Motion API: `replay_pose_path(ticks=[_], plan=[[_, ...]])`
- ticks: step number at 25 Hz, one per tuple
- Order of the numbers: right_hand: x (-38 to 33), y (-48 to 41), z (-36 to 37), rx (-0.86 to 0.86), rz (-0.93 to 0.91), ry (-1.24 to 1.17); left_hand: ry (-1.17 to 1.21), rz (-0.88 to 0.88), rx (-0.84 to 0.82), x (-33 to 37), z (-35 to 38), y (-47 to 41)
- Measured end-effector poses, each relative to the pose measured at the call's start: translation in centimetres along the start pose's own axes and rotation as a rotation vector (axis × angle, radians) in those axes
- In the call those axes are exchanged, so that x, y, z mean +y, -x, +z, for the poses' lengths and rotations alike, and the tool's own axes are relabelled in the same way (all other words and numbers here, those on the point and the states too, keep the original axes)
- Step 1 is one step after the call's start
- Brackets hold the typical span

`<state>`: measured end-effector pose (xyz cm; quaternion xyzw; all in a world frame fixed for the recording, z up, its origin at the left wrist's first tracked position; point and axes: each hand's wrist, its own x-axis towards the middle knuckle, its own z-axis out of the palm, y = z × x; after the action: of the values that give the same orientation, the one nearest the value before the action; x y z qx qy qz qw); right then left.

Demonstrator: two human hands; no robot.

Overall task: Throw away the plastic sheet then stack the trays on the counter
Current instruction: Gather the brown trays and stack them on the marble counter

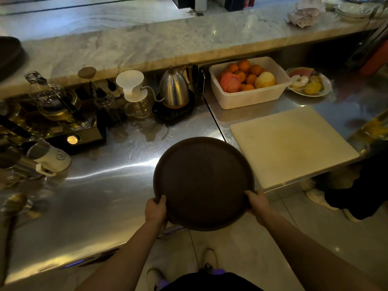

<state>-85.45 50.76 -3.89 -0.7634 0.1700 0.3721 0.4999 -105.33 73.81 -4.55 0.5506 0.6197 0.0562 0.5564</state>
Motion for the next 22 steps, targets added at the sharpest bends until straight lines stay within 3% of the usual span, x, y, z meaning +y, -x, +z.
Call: replay_pose_path(ticks=[3, 7, 14, 22], plan=[[-0.7, 0.4, 0.1, -0.029, 0.0, -0.118, 0.202, -0.047, -0.072, 0.6, -0.2, 0.3], [-1.8, 1.1, 0.8, -0.094, 0.006, -0.32, 0.281, -0.031, -0.089, 1.9, -0.8, 1.0], [-1.7, 2.9, 2.3, 0.052, -0.203, -0.201, 0.281, 0.047, 0.046, 2.8, -2.6, 2.5], [-7.2, 9.4, 3.8, -0.084, -0.477, -0.242, 0.473, 0.258, 0.146, 5.0, -8.6, 8.2]])
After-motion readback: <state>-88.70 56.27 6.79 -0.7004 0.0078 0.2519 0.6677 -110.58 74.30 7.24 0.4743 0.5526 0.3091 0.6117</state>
